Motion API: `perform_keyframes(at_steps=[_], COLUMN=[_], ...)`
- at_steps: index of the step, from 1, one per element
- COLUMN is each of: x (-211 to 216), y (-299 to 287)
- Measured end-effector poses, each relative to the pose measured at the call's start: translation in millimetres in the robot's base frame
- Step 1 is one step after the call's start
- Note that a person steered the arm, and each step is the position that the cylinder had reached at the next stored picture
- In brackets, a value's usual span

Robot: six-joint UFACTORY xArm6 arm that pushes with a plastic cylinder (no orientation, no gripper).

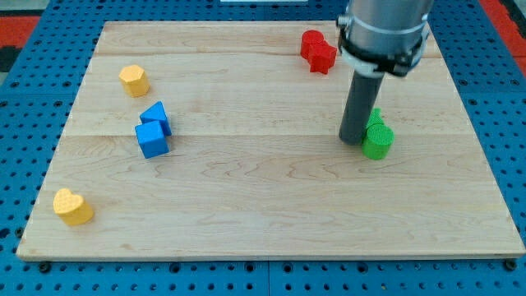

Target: Slide the red circle to the top left corner of the board

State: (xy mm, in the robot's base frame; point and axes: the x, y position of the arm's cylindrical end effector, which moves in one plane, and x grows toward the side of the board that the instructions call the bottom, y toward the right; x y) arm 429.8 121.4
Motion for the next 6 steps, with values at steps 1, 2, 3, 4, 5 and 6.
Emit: perform_keyframes(at_steps=[1,2,3,4,5,6], x=[-58,-87,-132,-194,-180,-154], y=[2,19,27,-28,-55,-95])
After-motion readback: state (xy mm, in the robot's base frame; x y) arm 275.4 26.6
